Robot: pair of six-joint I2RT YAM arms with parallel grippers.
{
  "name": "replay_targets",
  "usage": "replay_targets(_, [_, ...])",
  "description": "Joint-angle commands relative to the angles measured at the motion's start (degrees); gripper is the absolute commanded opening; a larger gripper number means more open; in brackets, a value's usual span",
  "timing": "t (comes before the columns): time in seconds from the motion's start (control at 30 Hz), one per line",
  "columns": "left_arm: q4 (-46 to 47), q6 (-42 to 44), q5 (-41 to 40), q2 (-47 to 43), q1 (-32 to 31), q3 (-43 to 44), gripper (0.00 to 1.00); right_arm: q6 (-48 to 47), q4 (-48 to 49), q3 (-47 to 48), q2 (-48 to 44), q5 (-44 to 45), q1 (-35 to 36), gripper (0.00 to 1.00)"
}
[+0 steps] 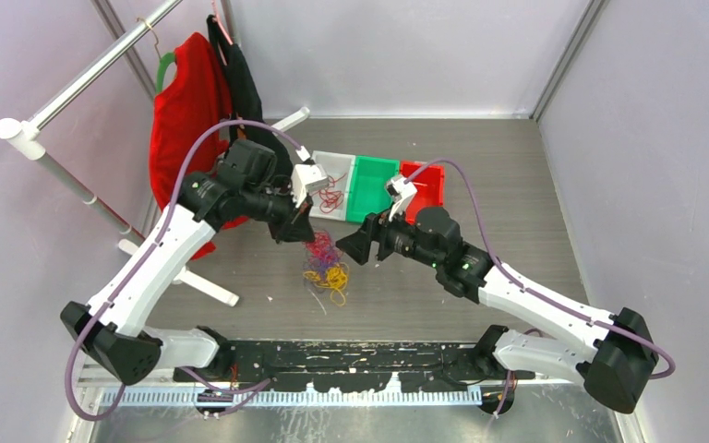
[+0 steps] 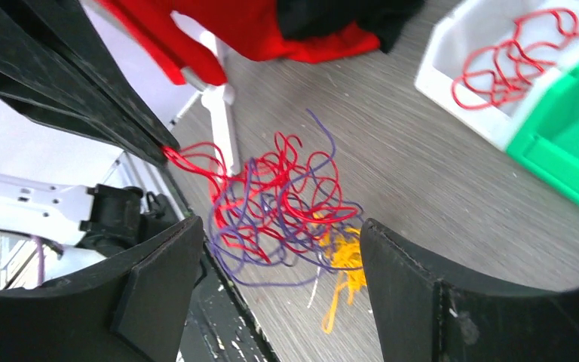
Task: Untangle the cables
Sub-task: Untie the cable.
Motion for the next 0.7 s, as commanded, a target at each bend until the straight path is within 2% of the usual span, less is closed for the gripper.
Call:
replay_targets(0.0, [-3.91, -0.18, 3.68, -3.37, -0.85, 2.46, 0.00, -1.96, 7.20, 3.35, -0.31, -5.52, 0.86, 0.81])
replay_targets(0.2, [-6.83, 1.53, 5.10, -3.20, -1.55, 4.05, 0.00, -3.37, 8.67, 4.25, 1.68, -6.58, 2.04, 0.80])
replay_targets(0.43, [-9.15, 2.72, 5.91, -1.96, -2.32, 7.07, 0.00, -6.65, 9.80, 4.41, 3.90, -13.29, 2.48, 0.78])
replay_targets(0.57, [-11.04, 3.19, 7.05, -1.84, -3.06, 9.50, 0.00, -7.96, 11.09, 4.66, 3.85, -6.30, 2.68, 0.78])
replay_targets(0.67, [-11.03, 2.51, 7.24, -0.96, -3.54, 10.77, 0.00, -8.68, 13.89, 5.35, 4.47, -4.78, 3.12, 0.77])
